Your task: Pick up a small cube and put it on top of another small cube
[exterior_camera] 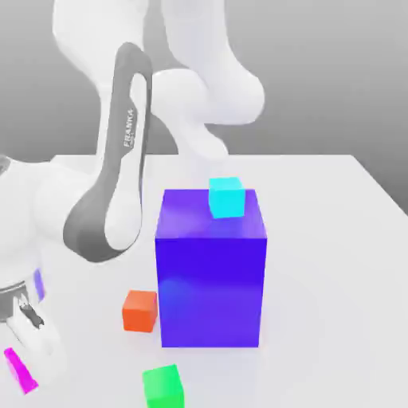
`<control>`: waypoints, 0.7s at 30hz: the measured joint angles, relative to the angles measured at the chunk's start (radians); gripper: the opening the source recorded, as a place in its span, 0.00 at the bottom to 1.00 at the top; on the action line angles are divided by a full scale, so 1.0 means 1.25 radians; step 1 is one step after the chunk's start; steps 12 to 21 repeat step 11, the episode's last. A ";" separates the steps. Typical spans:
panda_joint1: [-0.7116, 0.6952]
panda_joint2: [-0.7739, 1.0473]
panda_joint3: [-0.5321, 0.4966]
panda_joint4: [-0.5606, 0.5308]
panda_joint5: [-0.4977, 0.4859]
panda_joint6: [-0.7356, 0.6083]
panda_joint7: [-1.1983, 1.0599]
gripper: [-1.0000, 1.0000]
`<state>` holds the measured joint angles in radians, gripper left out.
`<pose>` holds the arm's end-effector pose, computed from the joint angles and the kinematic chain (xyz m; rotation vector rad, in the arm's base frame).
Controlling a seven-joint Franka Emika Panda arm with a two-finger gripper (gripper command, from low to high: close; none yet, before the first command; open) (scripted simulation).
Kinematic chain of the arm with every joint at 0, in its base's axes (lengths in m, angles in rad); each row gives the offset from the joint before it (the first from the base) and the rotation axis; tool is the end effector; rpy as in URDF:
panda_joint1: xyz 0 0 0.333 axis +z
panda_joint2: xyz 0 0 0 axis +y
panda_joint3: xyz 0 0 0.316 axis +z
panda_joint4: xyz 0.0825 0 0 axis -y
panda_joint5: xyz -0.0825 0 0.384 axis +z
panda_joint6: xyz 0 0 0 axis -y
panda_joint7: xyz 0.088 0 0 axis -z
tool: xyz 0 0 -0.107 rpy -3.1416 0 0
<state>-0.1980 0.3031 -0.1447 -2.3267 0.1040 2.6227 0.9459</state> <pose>0.4889 -0.1790 0.2097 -2.4247 1.9861 0.0072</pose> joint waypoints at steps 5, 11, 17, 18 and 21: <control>0.083 -0.077 0.080 -0.075 -0.064 0.003 -0.081 0.00; 0.088 0.008 0.092 -0.076 -0.064 0.090 -0.094 1.00; 0.088 0.008 0.092 -0.076 -0.064 0.090 -0.094 1.00; 0.088 0.008 0.092 -0.076 -0.064 0.090 -0.094 1.00; 0.088 0.008 0.092 -0.076 -0.064 0.090 -0.094 1.00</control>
